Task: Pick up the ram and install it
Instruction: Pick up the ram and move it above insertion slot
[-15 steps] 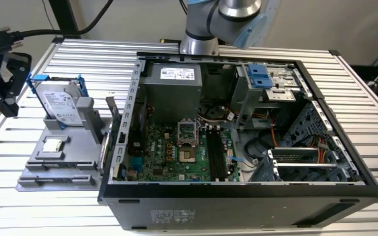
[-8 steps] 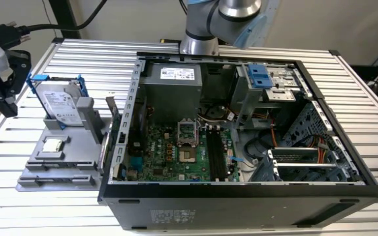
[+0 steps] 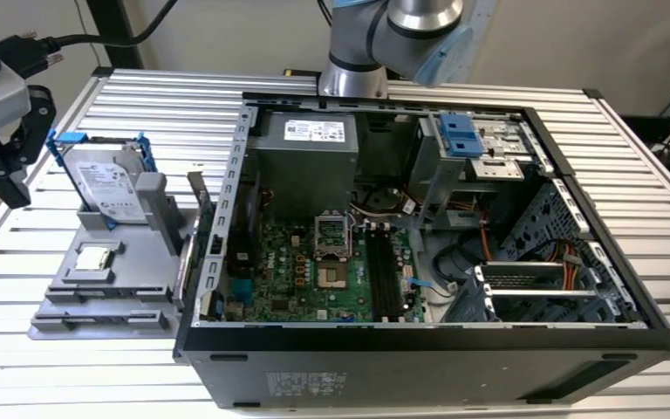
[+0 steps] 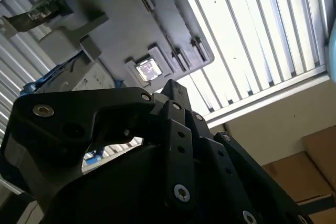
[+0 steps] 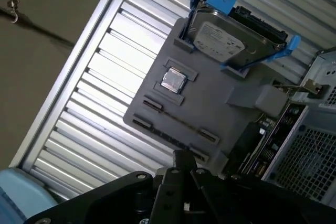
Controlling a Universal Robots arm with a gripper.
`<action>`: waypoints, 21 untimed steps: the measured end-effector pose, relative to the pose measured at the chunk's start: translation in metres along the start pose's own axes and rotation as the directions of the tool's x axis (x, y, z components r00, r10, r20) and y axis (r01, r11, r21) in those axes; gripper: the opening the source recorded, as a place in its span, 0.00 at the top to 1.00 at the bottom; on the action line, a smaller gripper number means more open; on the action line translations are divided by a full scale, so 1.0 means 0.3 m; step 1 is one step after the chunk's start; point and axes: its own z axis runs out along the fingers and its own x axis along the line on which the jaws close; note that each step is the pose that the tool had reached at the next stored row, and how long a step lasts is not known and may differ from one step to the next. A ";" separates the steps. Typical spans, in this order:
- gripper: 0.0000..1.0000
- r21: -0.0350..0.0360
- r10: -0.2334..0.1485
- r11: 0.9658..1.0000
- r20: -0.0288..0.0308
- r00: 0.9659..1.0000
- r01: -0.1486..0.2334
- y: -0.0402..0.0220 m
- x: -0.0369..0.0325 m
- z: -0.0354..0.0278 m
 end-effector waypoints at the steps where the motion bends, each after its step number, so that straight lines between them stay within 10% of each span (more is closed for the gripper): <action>1: 1.00 0.000 -0.016 1.000 -0.001 1.000 0.016 0.000 0.000 0.000; 12: 1.00 -0.004 -0.165 0.986 -0.007 0.986 0.165 0.000 0.000 0.000; 21: 1.00 -0.006 -0.289 0.957 -0.012 0.957 0.289 0.001 0.000 0.000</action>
